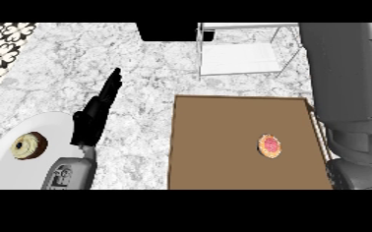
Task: Pick the bell pepper from the tray and place it in the tiered shelf
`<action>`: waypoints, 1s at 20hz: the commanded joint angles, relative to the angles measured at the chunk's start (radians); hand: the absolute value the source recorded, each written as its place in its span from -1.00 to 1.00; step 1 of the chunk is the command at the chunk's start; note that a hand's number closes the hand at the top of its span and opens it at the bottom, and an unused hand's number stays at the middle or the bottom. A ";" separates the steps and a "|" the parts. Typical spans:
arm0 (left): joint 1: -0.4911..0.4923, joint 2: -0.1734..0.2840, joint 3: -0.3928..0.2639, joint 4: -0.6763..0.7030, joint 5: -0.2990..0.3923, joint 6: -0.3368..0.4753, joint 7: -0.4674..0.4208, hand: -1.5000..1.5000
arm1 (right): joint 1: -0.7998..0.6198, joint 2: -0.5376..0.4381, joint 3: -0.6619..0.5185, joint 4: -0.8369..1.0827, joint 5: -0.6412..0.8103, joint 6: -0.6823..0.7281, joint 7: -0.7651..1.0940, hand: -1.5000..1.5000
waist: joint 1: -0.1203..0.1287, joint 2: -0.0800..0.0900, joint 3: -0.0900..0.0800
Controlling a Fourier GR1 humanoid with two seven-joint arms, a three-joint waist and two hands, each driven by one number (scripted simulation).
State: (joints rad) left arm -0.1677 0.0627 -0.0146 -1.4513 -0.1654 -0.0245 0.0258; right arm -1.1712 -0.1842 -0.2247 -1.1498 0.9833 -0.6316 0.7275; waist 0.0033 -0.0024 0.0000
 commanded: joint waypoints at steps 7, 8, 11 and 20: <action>0.070 0.036 0.034 -0.048 0.046 -0.042 -0.009 0.00 | 0.122 -0.119 -0.118 -0.379 -0.019 0.144 0.230 -1.00 | -0.027 -0.013 0.000; 0.048 0.023 0.028 -0.041 0.013 -0.001 0.006 0.00 | 0.138 -0.139 -0.154 -0.398 -0.056 0.179 0.254 -1.00 | -0.032 -0.012 0.001; 0.078 0.012 0.026 0.001 0.006 0.007 -0.046 0.00 | 0.189 -0.204 -0.176 -0.497 -0.099 0.379 0.346 -1.00 | -0.049 -0.016 0.000; 0.037 -0.015 0.002 0.001 -0.023 0.039 -0.008 0.00 | 0.494 -0.365 -0.385 -0.838 -0.430 0.744 0.385 -1.00 | -0.061 -0.014 0.001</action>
State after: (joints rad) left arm -0.1351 0.0698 0.0090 -1.4487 -0.1641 -0.0108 0.0127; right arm -0.7833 -0.4935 -0.5333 -1.8485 0.6805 -0.0655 1.0293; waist -0.0510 -0.0156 0.0009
